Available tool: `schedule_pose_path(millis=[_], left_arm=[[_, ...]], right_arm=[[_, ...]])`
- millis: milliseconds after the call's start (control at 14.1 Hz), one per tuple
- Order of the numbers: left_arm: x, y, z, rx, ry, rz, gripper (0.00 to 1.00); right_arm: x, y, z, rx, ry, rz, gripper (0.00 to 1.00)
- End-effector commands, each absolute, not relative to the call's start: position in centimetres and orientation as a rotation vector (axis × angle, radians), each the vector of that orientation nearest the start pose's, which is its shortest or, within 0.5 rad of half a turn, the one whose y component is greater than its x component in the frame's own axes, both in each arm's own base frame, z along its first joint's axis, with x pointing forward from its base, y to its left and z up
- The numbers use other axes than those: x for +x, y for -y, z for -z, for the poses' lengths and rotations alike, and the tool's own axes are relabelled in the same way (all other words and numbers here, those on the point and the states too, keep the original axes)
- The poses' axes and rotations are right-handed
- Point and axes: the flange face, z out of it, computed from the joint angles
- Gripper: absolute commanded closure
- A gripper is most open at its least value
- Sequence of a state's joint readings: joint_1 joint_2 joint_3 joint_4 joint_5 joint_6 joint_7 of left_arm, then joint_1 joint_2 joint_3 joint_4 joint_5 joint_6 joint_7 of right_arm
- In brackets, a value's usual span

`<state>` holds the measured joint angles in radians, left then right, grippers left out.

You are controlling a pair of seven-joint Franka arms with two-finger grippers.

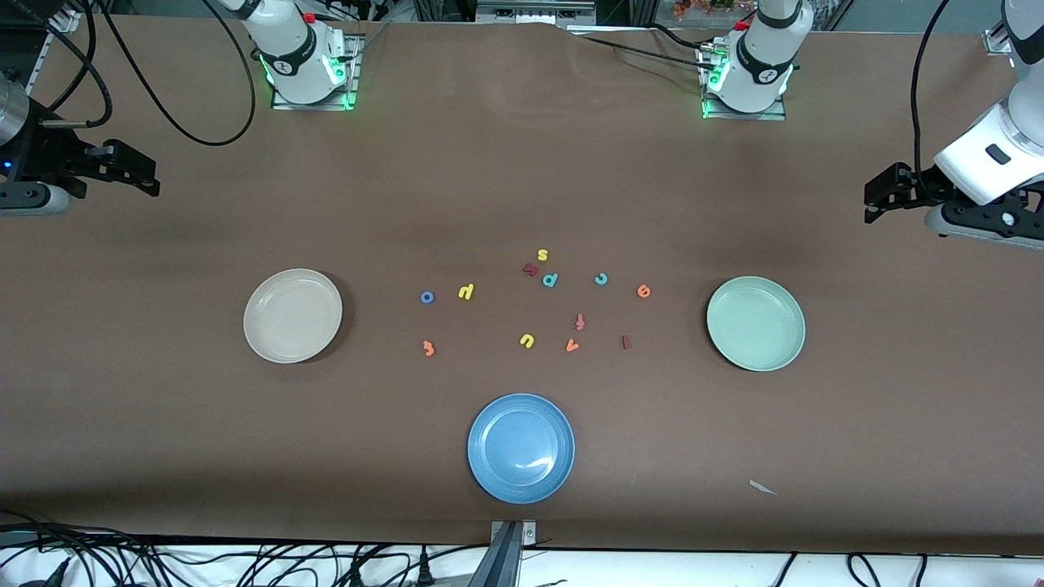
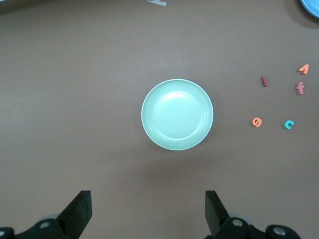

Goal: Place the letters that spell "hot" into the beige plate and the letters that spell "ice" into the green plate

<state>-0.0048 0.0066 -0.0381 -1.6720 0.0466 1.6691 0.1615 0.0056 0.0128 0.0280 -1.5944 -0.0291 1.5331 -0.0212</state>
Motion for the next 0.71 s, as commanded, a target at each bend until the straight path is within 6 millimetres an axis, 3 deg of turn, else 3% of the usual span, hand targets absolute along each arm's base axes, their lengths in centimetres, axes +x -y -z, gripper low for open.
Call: schedule_pose_path(millis=[0, 636], left_arm=[[56.29, 1.76, -58.28, -3.061, -0.312, -0.017, 0.0], [56.42, 1.82, -58.06, -3.066, -0.332, -0.027, 0.0]], right_arm=[[55.67, -1.66, -60.94, -3.149, 0.087, -0.099, 0.0], [55.66, -1.74, -60.94, -3.149, 0.089, -0.099, 0.0]])
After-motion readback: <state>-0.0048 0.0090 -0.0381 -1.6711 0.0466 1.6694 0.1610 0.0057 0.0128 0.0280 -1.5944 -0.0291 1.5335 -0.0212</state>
